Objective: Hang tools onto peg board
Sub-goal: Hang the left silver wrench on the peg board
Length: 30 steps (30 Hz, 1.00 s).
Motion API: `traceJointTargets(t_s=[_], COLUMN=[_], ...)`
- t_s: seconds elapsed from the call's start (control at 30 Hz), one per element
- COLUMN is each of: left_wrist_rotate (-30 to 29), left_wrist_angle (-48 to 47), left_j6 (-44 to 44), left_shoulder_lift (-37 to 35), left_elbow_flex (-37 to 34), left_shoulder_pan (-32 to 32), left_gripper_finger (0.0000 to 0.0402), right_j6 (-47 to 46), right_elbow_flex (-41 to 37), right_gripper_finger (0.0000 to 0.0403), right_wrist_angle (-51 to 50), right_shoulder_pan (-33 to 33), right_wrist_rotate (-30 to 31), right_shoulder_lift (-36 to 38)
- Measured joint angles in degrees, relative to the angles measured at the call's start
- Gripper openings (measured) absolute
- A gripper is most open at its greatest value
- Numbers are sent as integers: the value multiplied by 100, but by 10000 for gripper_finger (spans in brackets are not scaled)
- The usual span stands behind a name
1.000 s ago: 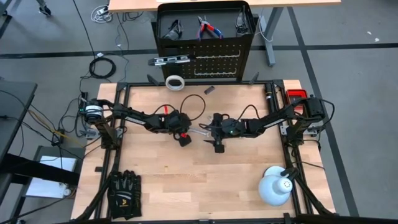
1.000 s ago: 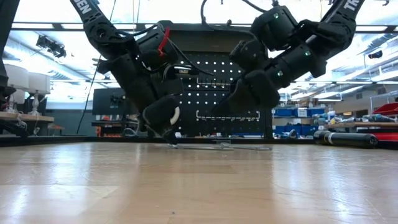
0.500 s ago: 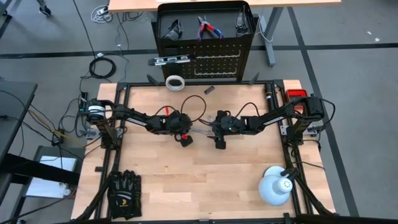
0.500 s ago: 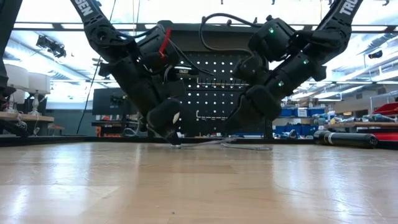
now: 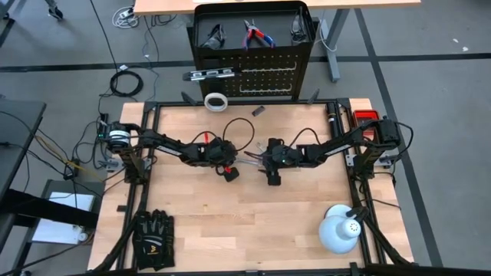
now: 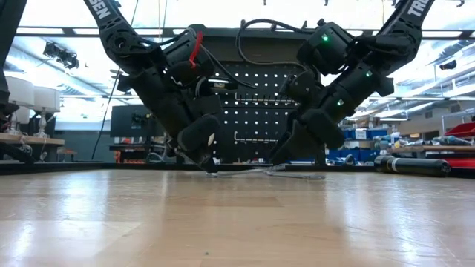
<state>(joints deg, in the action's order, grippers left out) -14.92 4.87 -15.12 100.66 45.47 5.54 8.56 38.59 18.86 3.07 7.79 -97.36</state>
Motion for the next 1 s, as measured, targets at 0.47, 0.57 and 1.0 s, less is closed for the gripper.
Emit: traceJointTargets(t_s=[0.47, 0.57, 1.0], left_wrist_rotate=[39, 53, 128], left_wrist_angle=[157, 164, 207], left_j6=[-19, -19, 13], left_shoulder_lift=[103, 103, 107], left_elbow_flex=[4, 4, 0], left_shoulder_pan=[0, 2, 0], left_gripper_finger=[0, 0, 0], right_j6=[1593, 1648, 2442], right_elbow_flex=[0, 0, -2], right_gripper_finger=[240, 230, 167], right_wrist_angle=[-283, -285, -92], right_shoulder_pan=[-42, -36, -26], right_wrist_rotate=[596, 635, 607], right_shoulder_lift=[0, 0, -4])
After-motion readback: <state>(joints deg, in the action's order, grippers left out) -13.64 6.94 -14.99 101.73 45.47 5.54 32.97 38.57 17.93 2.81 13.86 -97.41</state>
